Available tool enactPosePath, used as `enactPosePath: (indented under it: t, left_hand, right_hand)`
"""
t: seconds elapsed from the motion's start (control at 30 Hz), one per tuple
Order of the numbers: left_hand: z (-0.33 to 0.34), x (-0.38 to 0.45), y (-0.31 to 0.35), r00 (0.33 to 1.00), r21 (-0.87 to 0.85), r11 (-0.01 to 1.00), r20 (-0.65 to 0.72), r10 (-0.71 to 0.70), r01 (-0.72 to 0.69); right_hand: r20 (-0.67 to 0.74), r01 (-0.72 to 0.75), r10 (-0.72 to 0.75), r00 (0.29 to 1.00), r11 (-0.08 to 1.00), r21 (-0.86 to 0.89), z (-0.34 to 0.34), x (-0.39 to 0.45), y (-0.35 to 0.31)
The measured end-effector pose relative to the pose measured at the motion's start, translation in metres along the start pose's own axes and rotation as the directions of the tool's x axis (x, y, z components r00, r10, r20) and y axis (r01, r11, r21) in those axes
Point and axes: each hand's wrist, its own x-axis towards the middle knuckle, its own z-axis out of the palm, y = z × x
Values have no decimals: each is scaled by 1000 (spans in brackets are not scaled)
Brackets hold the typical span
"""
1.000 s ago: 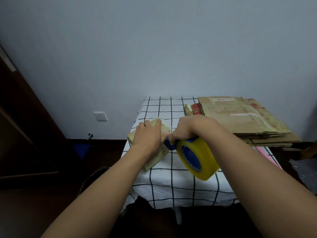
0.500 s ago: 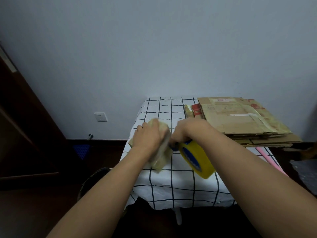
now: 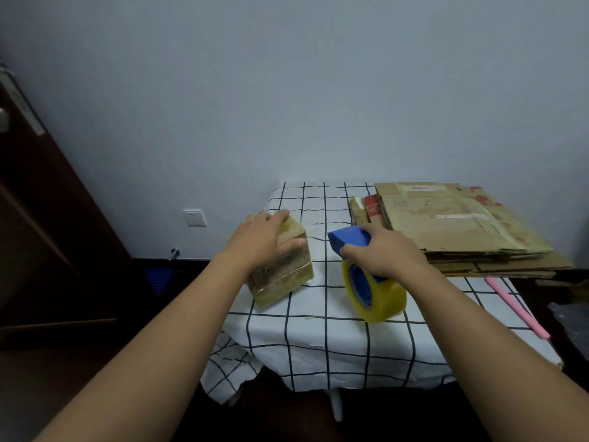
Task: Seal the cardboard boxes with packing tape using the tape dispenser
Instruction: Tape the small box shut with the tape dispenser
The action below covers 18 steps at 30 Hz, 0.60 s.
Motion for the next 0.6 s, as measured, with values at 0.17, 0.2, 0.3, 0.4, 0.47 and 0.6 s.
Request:
enactPosePath:
  t: [0.17,0.2,0.3,0.4,0.47,0.6]
  left_hand:
    - [9,0,-2,982,57,981,62,181,-184]
    - [11,0,-3,974,59,973,65,217,-221]
    - [18,0,-1,955,49,956,82,286,-290]
    - [27,0,-1,950,54,953,115,290,-297]
    - [32,0,-3,953,63,956,120,279,-288]
    - [40,-4,-5,964,63,964,76,254,-259]
  right_hand:
    - [-72,-17,27,997,991,132,14,1,9]
    - [-74,-19,29,997,990,140,16,2,10]
    - [-84,-31,45,995,986,162,22,3,13]
    - [-90,-41,56,994,987,154,28,4,15]
    - [-98,-43,60,993,985,165,33,4,17]
    - [-110,-56,74,991,985,161,40,2,19]
